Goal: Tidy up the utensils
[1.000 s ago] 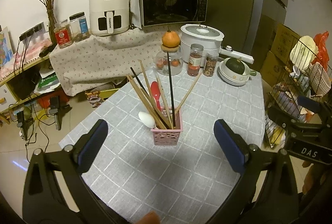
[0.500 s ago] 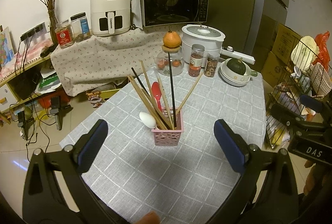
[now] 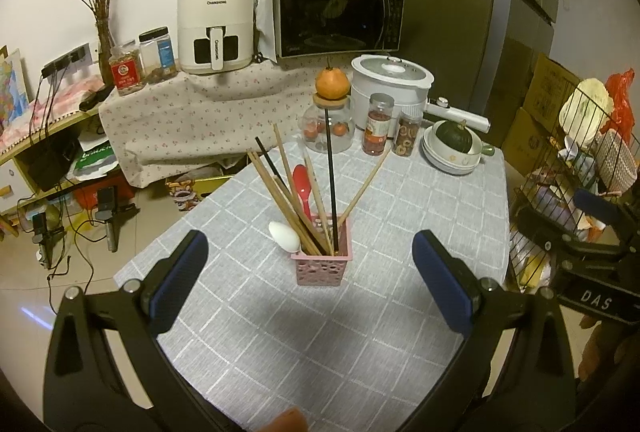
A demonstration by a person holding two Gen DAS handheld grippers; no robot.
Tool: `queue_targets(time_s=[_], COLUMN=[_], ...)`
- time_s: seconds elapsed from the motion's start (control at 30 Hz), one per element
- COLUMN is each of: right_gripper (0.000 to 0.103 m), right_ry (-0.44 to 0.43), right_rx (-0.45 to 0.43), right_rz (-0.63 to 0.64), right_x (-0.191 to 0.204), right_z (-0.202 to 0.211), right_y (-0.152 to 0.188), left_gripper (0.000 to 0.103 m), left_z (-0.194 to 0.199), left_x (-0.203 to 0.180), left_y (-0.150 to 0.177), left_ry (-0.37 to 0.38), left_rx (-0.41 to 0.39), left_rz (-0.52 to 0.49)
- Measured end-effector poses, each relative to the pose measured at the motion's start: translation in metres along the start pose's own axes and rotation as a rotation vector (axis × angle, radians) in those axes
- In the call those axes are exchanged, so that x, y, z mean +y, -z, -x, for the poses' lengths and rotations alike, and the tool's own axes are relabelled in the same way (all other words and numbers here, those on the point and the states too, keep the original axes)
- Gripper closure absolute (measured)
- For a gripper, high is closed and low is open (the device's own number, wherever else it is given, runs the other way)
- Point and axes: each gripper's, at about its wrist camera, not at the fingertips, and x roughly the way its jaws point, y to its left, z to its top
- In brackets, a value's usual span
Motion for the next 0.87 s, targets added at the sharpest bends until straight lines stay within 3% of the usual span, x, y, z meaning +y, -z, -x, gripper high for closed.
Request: queue_targets(time_s=[0.27, 0.87], right_gripper=[0.002, 0.002], right_ry=[0.0, -0.013], right_rx=[-0.03, -0.003], right_rz=[0.001, -0.002], right_x=[-0.0001, -0.0024], right_z=[0.0068, 0.0007], right_y=[-0.0018, 0.0015], left_gripper=[0.001, 0.001], left_z=[0.0073, 0.0039], left_x=[-0.002, -0.0012], left_y=[-0.0025, -0.0023], left_ry=[-0.008, 0.021], left_rx=[-0.033, -0.011], left_rz=[0.001, 0.018])
